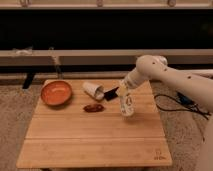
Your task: Stand the bottle upright
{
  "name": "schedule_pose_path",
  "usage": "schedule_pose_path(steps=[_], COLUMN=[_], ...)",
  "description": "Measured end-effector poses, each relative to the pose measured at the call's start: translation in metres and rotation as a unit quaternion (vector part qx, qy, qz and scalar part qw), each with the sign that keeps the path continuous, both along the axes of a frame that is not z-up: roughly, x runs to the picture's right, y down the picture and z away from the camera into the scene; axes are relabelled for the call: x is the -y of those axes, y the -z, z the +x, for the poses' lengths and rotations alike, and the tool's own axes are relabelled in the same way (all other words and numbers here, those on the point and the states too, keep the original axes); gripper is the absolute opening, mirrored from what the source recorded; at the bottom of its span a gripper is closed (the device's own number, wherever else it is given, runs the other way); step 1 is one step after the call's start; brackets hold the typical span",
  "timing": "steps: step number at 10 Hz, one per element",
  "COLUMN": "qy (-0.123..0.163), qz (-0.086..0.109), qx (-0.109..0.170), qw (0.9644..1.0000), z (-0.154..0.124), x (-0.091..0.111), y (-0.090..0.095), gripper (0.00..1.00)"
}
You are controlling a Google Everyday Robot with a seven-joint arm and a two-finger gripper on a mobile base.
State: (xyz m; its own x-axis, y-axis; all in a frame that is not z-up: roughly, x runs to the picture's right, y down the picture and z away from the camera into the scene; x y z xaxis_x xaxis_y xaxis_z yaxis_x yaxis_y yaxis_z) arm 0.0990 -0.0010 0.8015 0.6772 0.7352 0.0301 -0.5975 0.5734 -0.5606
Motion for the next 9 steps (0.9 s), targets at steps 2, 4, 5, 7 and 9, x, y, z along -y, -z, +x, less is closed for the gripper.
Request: schedule_pose_path(steps=[2,4,5,7,9], qy=[0.008,0.015,0.017,0.017,0.014], qz=[0.032,0.061,0.071,0.098,0.128], qx=[0.054,0.097,0.107,0.112,0.112], qw=[0.9980,0.9933,0.9916,0.9887,0.9853], z=[0.004,0.003,0.003,0.000,-0.006], x=[0.008,0.016,0.017,0.018,0.016], y=[-0.002,-0.003,-0.002,0.004,0.014], gripper=[0.00,0.00,0.00,0.00,0.00])
